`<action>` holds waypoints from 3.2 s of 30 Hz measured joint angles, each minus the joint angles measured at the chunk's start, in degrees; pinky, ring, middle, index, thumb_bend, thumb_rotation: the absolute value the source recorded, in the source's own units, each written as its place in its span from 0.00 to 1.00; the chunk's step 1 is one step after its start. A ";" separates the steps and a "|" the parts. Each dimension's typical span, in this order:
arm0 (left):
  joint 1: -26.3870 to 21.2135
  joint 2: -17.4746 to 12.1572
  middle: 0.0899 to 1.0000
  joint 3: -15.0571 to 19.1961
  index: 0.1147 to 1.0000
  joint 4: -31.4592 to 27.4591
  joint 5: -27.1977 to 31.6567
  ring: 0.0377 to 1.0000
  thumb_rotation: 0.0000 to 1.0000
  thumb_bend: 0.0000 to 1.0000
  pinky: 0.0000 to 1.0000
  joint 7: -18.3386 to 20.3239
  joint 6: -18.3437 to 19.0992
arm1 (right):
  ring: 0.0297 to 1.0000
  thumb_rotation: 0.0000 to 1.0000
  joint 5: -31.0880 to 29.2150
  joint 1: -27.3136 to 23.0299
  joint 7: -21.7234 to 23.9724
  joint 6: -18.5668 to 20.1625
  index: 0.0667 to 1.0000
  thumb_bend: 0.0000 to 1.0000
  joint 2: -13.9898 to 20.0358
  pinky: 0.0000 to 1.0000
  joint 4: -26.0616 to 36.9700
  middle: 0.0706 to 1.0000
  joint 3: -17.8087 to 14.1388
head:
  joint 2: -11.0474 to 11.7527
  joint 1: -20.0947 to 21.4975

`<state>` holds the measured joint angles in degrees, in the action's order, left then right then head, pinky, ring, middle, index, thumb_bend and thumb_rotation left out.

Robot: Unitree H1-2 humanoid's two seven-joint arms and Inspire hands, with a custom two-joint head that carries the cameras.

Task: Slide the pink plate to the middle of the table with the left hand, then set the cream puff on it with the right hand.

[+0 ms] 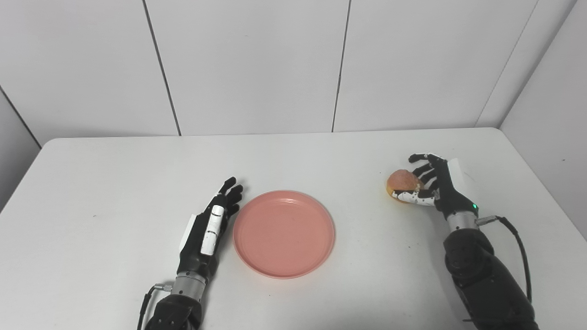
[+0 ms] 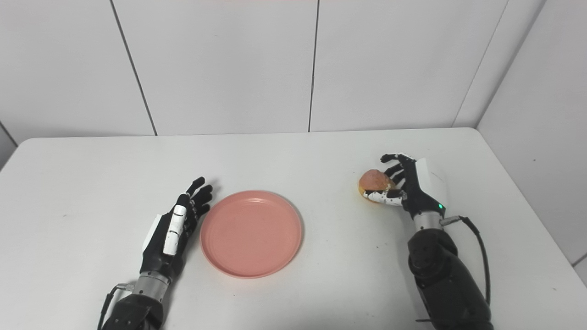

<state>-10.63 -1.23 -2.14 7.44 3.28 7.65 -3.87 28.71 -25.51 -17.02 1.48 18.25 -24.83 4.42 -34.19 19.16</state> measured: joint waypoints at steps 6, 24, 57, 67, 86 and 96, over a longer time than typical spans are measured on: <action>0.00 0.03 0.89 0.00 0.87 0.00 0.00 0.91 1.00 0.61 0.92 0.00 0.01 | 0.37 0.00 0.18 0.01 -1.26 -0.19 0.49 0.51 -0.10 0.29 -0.08 0.38 0.16 | 0.00 -0.17; 0.05 0.31 0.89 -0.20 0.87 -0.23 -0.02 0.91 1.00 0.61 0.92 -0.12 0.16 | 0.43 0.00 -1.84 1.17 -3.33 -8.41 0.48 0.51 -0.81 0.38 2.47 0.42 -0.48 | 0.09 -1.23; 0.24 0.58 0.88 -1.28 0.88 -0.72 -1.30 0.89 1.00 0.61 0.91 -1.44 0.65 | 0.40 0.00 0.50 7.08 3.71 -17.70 0.48 0.52 -9.48 0.34 13.08 0.42 7.86 | -0.79 -2.63; 1.04 0.93 0.87 -1.85 0.88 -1.89 -2.38 0.90 1.00 0.60 0.91 -2.39 1.19 | 0.45 0.00 1.06 8.59 4.32 -22.77 0.48 0.52 -11.18 0.40 13.68 0.42 10.63 | -1.41 -3.52; 1.73 0.99 0.87 -2.61 0.87 -3.03 -3.60 0.89 1.00 0.62 0.90 -3.16 2.28 | 0.52 0.00 11.02 9.22 2.32 -25.47 0.48 0.52 -11.46 0.50 12.71 0.44 15.05 | -2.81 -4.83; 1.75 1.24 0.88 -2.88 0.88 -3.49 -3.73 0.89 1.00 0.62 0.89 -3.80 3.20 | 0.61 0.00 13.35 7.46 -1.60 -25.70 0.45 0.52 -8.75 0.59 10.87 0.46 18.11 | -2.64 -5.10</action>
<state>-8.88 0.01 -5.02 3.95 -0.46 3.86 -0.67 42.06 -18.05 -18.63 -24.22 9.50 -13.96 22.53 -36.83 14.06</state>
